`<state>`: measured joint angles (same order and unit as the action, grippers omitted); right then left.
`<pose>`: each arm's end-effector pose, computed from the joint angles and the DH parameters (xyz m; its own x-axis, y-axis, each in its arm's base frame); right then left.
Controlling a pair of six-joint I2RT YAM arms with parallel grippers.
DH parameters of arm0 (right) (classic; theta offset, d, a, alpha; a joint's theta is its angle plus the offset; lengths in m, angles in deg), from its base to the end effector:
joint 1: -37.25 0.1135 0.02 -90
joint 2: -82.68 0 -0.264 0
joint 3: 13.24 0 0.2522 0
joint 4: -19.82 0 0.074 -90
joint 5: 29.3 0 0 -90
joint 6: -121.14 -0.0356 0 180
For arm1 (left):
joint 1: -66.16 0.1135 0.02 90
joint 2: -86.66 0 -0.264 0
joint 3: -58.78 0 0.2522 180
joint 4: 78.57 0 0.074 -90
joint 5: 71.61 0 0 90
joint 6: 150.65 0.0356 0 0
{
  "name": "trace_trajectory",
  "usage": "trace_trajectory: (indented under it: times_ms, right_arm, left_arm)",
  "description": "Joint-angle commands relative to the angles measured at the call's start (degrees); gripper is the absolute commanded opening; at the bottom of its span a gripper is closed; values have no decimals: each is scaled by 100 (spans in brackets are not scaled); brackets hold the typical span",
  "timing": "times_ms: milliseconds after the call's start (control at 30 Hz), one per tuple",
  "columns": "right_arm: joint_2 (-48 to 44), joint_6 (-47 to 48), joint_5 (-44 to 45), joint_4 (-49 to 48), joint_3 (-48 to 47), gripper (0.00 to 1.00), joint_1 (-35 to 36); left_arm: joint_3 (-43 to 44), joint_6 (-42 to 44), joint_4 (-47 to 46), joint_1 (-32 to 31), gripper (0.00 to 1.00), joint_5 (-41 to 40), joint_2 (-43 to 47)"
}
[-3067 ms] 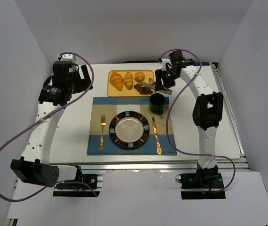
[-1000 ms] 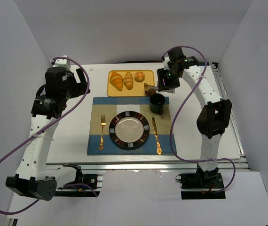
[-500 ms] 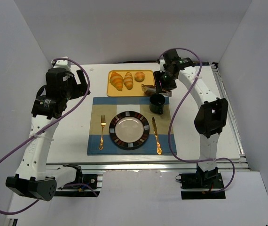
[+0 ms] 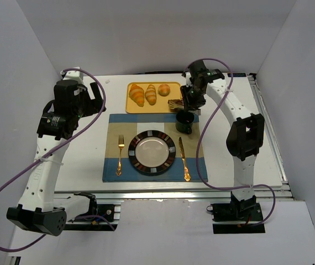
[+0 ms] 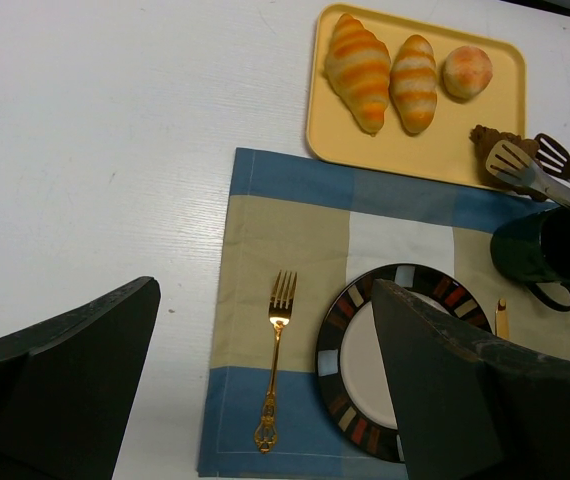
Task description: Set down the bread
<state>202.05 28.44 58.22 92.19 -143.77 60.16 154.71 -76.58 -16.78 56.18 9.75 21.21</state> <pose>0.4136 0.1765 0.2964 -0.8256 -0.2978 -0.4793 -0.3696 0.9272 0.0606 0.2185 -0.0330 0.4248 -0.5045 -0.1867 -0.8430 -0.0973 0.9824 -0.1594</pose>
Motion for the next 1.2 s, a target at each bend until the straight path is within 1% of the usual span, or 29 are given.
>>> trace_trajectory:
  times_ms: [0, 167, 267, 300, 333, 467, 533, 567, 633, 733, 900, 1000, 1133, 1167]
  right_arm:
    - [-133, -3, 143, 28, -249, 30, 29]
    - [-370, -47, 81, 19, -820, 29, 90]
    - [-721, 23, -120, -86, -813, 28, 230]
    - [-1001, 59, -260, -156, -647, 28, 300]
    - [-1134, 102, -279, -226, -219, 28, 388]
    - [-1924, 130, -270, -376, 891, 29, 1063]
    - [-2189, -63, -262, -464, 1452, 29, 1397]
    - [-2425, -142, -270, -464, 1612, 29, 1487]
    - [-2611, -371, -305, -421, 1945, 30, 1767]
    - [-2980, -600, -376, -394, 2341, 31, 2154]
    - [-3095, -846, -437, -464, 2817, 32, 2612]
    - [-3008, -925, -508, -535, 2932, 31, 2814]
    - [-2867, -969, -490, -386, 2853, 32, 3069]
    - [-2832, -987, -464, -351, 2827, 35, 3087]
  left_arm:
    - [-34, 45, 49, -22, 98, -85, 199]
    - [-52, 19, 13, -22, 98, -50, 199]
    - [-70, 2, -30, -22, 98, -15, 199]
    - [-70, -7, -39, -22, 98, -14, 199]
    - [-78, -7, -65, -22, 98, -14, 199]
    - [-87, -34, -101, -22, 98, 12, 182]
    - [-96, -51, -118, -22, 98, 38, 199]
    - [-105, -60, -127, -22, 98, 38, 199]
    - [-131, -69, -136, -22, 98, 56, 217]
    - [-175, -78, -153, -22, 98, 73, 261]
    - [-254, -95, -171, -22, 98, 117, 322]
    - [-289, -104, -171, -22, 98, 135, 375]
    - [-289, -51, -119, -22, 98, 91, 410]
    - [-298, -43, -110, -22, 98, 82, 419]
